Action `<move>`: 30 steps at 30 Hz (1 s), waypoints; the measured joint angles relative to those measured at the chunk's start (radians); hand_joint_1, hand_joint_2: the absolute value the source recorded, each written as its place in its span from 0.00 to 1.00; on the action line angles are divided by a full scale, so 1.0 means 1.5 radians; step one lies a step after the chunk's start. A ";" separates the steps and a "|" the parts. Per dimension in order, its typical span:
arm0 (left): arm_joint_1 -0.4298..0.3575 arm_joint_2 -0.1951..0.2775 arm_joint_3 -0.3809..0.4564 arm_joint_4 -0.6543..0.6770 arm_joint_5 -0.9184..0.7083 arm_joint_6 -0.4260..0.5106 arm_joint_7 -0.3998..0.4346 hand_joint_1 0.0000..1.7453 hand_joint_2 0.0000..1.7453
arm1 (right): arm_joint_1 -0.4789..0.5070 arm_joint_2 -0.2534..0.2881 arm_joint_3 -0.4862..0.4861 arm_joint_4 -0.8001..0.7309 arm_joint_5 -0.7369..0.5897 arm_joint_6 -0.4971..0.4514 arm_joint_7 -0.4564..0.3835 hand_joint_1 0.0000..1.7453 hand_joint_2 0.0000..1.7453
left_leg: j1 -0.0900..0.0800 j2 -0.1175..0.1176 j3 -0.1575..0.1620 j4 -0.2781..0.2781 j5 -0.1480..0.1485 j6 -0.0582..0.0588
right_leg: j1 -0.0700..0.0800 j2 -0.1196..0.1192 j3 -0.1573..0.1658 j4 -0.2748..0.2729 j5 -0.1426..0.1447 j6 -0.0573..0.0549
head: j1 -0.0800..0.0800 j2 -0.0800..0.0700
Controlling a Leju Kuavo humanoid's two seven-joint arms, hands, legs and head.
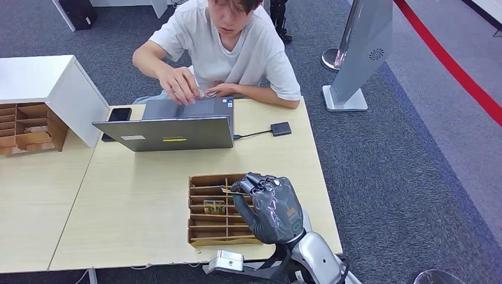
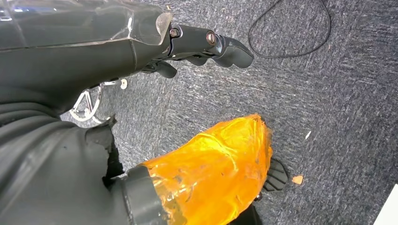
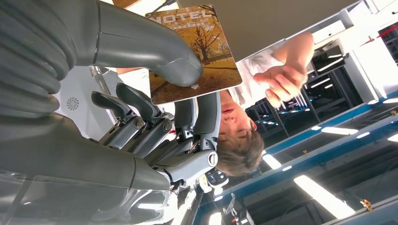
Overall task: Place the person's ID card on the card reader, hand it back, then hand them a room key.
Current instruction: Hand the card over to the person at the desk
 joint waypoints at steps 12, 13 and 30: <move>0.000 0.000 0.001 0.000 -0.002 0.000 0.000 0.00 0.00 | 0.001 -0.001 0.000 -0.010 -0.015 -0.025 -0.021 1.00 1.00 | 0.000 0.000 0.000 0.000 0.000 0.000 | 0.000 0.000 0.000 0.000 0.000 0.000 | 0.000 0.000; 0.000 0.000 0.001 0.000 -0.003 0.000 0.000 0.00 0.00 | 0.001 -0.001 0.000 -0.011 -0.017 -0.027 -0.023 1.00 1.00 | 0.000 0.000 0.000 0.000 0.000 0.000 | 0.000 0.000 0.000 0.000 0.000 0.000 | 0.000 0.000; -0.004 0.010 -0.001 0.000 -0.042 -0.018 -0.009 0.00 0.00 | -0.077 0.031 -0.008 0.008 -0.004 -0.011 -0.001 1.00 1.00 | 0.000 0.000 0.000 0.000 0.000 0.000 | 0.000 0.000 0.000 0.000 0.000 0.000 | 0.000 0.000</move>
